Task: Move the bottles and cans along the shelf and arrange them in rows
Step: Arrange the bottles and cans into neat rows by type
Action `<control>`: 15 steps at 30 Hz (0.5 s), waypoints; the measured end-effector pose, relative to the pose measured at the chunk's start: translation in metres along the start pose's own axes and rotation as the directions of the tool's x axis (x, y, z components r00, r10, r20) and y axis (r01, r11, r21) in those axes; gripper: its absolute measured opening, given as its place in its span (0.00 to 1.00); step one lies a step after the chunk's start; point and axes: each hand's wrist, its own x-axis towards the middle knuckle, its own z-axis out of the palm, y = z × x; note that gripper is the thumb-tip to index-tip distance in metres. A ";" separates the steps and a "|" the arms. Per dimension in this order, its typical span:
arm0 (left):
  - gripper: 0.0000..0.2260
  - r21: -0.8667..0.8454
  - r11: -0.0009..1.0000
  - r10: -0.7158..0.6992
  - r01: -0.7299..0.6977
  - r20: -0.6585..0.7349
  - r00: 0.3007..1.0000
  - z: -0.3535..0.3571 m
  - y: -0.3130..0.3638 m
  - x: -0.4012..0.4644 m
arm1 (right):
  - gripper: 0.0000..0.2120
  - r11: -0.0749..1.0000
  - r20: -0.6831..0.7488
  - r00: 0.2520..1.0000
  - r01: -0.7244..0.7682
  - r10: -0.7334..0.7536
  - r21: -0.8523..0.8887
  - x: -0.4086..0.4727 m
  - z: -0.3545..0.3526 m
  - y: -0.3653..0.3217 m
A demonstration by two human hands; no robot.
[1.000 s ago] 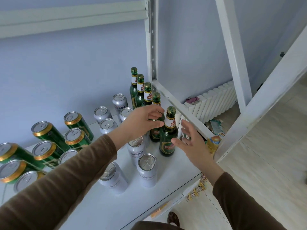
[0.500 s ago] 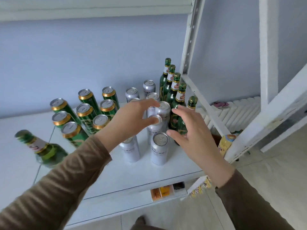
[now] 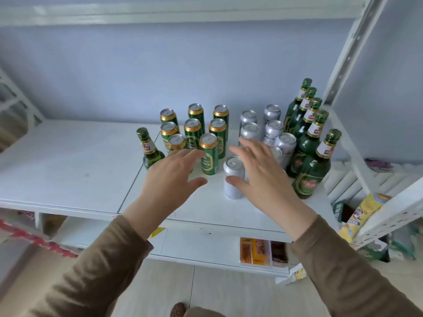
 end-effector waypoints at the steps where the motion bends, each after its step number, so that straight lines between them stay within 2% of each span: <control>1: 0.24 -0.004 0.999 -0.036 0.036 0.001 0.999 -0.002 -0.014 -0.006 | 0.30 1.000 0.003 1.000 0.015 -0.015 0.012 0.006 0.006 -0.010; 8: 0.25 0.001 0.990 -0.143 0.143 0.029 0.989 0.002 -0.112 -0.024 | 0.30 0.997 0.039 0.998 0.043 -0.045 0.063 0.050 0.062 -0.062; 11: 0.25 -0.036 0.989 -0.143 0.144 0.042 0.989 0.007 -0.159 -0.018 | 0.30 0.996 0.078 0.997 -0.016 0.010 0.086 0.068 0.091 -0.083; 15: 0.26 -0.167 0.977 -0.118 0.129 0.071 0.990 0.024 -0.204 0.005 | 0.31 0.981 0.096 0.988 -0.134 0.121 0.139 0.082 0.127 -0.102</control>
